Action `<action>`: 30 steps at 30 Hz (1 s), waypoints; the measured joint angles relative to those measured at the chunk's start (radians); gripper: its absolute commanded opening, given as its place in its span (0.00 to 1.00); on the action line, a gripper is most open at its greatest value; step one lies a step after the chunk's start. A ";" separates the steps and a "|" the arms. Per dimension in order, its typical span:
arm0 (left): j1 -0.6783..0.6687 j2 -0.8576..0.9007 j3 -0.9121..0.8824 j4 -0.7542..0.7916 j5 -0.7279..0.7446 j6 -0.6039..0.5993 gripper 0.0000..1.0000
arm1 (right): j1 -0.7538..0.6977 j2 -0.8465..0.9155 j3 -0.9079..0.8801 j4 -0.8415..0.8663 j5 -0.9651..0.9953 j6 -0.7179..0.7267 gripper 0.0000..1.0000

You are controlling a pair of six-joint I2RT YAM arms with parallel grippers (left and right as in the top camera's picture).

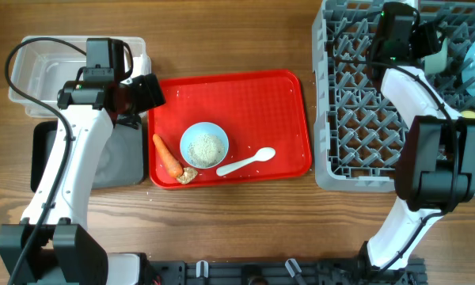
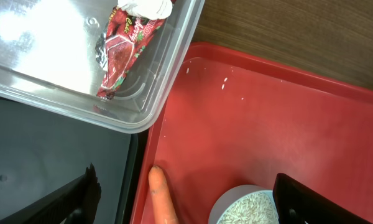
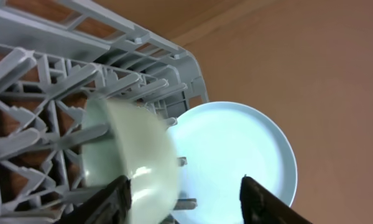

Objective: Sort waste into correct bins and load items into the dishwasher rack

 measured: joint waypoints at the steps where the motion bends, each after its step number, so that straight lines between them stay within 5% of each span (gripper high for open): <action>1: 0.000 0.000 0.000 -0.002 0.001 0.000 0.92 | 0.000 0.000 0.000 0.000 0.000 0.017 0.66; 9: 0.000 0.000 0.000 -0.002 0.080 -0.001 0.98 | -0.001 -0.016 0.000 -0.106 -0.072 0.179 0.68; 17: -0.012 0.000 0.000 -0.002 0.195 -0.007 1.00 | -0.002 -0.156 -0.001 -0.332 -0.573 0.402 0.70; 21: -0.082 0.001 0.000 -0.003 0.185 -0.006 1.00 | 0.008 -0.223 -0.001 -0.399 -0.856 0.508 0.68; 30: -0.333 0.092 0.000 0.026 0.105 -0.006 1.00 | 0.064 -0.228 -0.001 -0.500 -1.011 0.596 0.68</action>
